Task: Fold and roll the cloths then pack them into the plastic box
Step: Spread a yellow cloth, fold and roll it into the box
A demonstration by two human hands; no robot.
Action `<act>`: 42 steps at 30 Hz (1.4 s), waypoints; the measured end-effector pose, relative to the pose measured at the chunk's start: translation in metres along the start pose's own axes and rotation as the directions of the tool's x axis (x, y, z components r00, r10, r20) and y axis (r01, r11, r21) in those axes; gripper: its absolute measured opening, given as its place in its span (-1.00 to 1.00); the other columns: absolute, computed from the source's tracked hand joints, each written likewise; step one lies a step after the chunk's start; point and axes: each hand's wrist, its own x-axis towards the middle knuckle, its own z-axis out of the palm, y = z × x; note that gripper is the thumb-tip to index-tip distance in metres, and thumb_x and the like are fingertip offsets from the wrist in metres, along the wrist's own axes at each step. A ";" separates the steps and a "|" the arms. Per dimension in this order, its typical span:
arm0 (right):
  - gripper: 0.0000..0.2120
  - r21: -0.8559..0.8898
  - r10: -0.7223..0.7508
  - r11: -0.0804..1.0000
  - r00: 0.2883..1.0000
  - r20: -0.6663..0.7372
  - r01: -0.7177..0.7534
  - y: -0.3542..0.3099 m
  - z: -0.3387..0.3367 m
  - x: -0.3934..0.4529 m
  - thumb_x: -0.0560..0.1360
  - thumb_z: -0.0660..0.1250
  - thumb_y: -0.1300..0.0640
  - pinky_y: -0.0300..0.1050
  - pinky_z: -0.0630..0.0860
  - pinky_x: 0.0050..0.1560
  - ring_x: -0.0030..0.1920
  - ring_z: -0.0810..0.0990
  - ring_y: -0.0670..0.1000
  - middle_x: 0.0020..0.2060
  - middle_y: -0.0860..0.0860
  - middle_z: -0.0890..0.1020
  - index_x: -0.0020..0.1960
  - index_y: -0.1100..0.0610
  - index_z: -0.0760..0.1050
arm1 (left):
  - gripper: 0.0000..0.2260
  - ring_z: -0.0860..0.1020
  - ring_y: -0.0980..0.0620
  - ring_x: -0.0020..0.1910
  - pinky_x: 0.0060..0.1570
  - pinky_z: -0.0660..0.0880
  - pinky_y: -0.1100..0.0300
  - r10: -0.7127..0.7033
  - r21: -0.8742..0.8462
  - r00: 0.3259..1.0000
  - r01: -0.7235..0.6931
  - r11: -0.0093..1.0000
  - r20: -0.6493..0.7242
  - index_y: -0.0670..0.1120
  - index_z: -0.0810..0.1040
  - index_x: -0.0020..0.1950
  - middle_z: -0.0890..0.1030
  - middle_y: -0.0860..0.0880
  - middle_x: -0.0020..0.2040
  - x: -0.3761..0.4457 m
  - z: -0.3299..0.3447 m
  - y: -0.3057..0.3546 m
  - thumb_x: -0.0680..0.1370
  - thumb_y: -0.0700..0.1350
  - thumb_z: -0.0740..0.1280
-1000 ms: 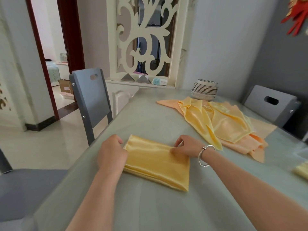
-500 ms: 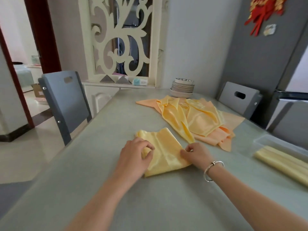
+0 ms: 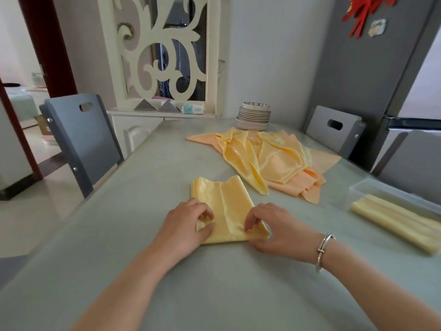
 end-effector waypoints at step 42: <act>-0.85 -0.322 -0.068 0.947 0.979 -0.191 0.003 0.017 0.021 0.011 0.51 0.27 0.14 -0.23 0.26 0.01 0.01 0.52 -0.05 -0.08 -0.16 0.57 0.00 -0.06 0.55 | -0.91 0.32 0.16 -0.08 -0.06 0.16 0.28 0.087 0.209 0.995 -0.074 0.975 -0.054 0.12 0.58 -0.09 0.54 0.18 -0.16 0.000 -0.011 0.002 0.49 -0.09 0.36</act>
